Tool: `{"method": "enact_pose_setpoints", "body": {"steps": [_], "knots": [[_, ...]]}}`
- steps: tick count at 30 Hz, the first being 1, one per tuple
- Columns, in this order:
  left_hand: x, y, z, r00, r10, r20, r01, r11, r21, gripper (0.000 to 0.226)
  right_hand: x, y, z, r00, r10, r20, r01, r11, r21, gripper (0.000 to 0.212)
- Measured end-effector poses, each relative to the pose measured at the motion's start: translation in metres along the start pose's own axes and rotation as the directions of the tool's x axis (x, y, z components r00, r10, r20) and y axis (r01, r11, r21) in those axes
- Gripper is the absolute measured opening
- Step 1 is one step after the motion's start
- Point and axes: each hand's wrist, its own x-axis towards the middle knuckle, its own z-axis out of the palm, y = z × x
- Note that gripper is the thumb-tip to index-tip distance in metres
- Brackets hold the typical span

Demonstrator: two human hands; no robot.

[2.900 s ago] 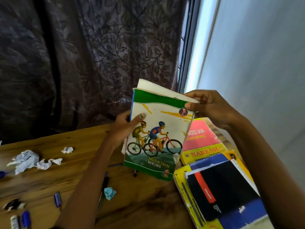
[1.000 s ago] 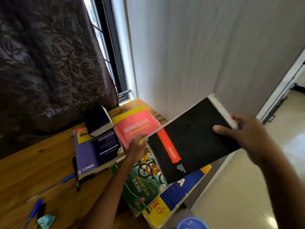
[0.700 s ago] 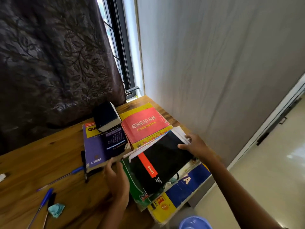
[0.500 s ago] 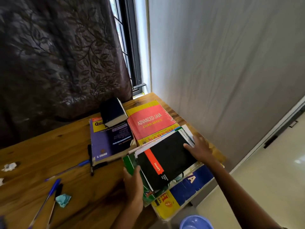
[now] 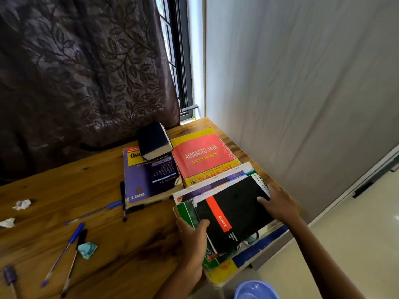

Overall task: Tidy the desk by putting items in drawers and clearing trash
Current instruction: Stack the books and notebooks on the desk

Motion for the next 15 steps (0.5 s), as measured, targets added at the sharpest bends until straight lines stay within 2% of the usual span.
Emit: {"method": "enact_pose_setpoints", "body": {"steps": [7,11,13,15], "knots": [[0.000,-0.002,-0.001,0.999,-0.024,0.042,0.023,1.000,0.019,0.099,0.001,-0.001,0.004,0.999,-0.003,-0.036,0.002,1.000,-0.029,0.053],[0.001,-0.006,0.000,0.999,0.019,0.036,-0.020,0.999,0.026,0.098,0.001,0.004,0.005,1.000,-0.012,-0.024,0.012,1.000,0.024,0.058],[0.000,-0.009,0.000,0.998,0.055,0.001,-0.055,0.998,0.031,0.091,-0.004,0.010,0.007,0.994,-0.037,-0.099,0.043,0.997,0.065,0.055],[-0.001,-0.012,0.000,0.991,0.119,-0.058,-0.116,0.991,0.063,0.086,-0.015,0.016,0.010,0.964,-0.033,-0.264,0.074,0.986,0.150,0.045]]}}
